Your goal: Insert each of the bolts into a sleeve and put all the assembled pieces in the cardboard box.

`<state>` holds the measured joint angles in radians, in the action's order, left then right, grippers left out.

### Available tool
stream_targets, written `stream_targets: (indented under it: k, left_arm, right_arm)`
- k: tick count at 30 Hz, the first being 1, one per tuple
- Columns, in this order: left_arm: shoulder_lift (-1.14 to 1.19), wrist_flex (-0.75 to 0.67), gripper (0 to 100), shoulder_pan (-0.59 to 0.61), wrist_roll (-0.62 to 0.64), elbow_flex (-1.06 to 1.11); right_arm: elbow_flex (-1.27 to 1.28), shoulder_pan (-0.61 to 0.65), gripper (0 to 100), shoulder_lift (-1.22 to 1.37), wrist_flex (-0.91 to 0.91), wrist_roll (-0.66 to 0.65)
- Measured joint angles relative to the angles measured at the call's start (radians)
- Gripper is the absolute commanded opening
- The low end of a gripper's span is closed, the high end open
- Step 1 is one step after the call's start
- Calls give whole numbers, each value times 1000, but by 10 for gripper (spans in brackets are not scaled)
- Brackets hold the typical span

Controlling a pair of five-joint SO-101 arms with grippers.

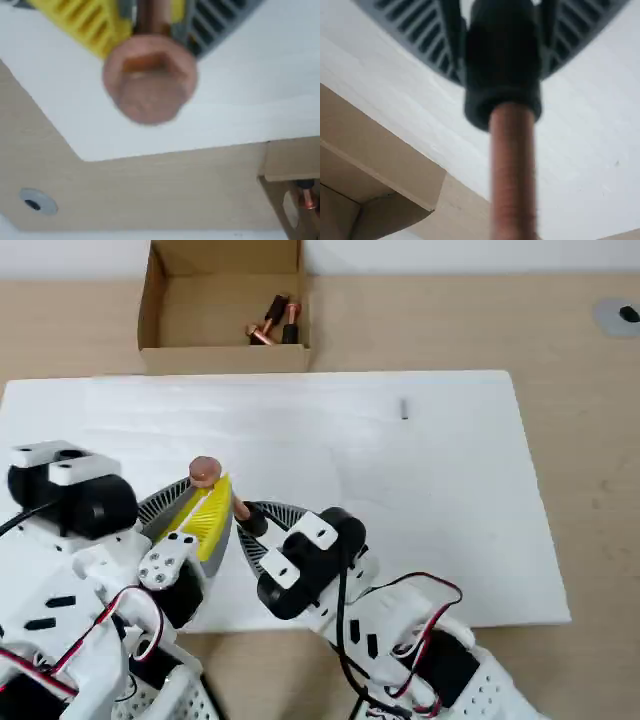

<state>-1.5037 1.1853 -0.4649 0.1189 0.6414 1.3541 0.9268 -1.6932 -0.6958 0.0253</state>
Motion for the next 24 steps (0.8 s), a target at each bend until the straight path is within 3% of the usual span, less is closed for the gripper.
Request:
stream_targets:
  k: [14, 24]
  left_arm:
    - [0, -3, 9, 0, 0, 20]
    - [-26, -78, 9, 0, 2, 120]
  right_arm:
    - [2, 0, 9, 0, 0, 0]
    - [2, -5, 9, 0, 0, 2]
